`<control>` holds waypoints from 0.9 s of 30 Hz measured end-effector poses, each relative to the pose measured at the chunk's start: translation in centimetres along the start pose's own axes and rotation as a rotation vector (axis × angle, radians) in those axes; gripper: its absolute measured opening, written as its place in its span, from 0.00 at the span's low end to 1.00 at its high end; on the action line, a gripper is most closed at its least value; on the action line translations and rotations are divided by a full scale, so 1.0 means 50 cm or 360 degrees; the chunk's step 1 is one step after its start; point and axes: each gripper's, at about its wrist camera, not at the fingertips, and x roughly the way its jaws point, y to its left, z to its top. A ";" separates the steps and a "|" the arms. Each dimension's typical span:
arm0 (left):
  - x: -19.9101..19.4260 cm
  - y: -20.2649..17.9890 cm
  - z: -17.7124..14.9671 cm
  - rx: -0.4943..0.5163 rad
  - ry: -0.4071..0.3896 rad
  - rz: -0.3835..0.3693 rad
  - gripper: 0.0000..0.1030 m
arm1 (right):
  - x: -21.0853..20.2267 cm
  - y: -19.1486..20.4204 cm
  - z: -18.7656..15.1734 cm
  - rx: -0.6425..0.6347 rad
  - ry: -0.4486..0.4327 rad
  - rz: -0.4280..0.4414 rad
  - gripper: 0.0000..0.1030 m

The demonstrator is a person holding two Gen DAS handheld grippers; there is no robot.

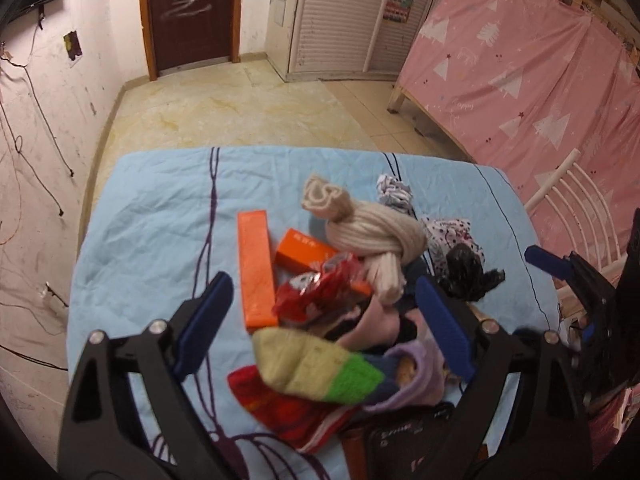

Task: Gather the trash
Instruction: 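Grasp the red plastic bag with the left tool while the right tool grasps a black bag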

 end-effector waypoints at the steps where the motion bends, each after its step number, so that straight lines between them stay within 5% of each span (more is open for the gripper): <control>1: 0.002 -0.007 0.005 0.0000 0.0016 0.0002 0.86 | 0.010 0.011 0.004 -0.0031 0.0011 0.0006 0.87; 8: 0.035 -0.021 0.025 0.0015 0.0093 0.0049 0.81 | 0.084 0.031 0.015 -0.0094 0.0152 0.0004 0.60; 12: 0.048 -0.018 0.021 0.0014 0.0128 0.0047 0.60 | 0.112 0.021 0.013 -0.0066 0.0211 0.0020 0.16; 17: 0.050 -0.015 0.013 0.0001 0.0131 0.0067 0.17 | 0.092 0.010 0.011 -0.0041 0.0118 0.0016 0.12; 27: -0.061 -0.046 0.025 0.0003 -0.0106 0.0124 0.12 | -0.033 -0.002 0.038 0.0026 -0.0191 0.0041 0.12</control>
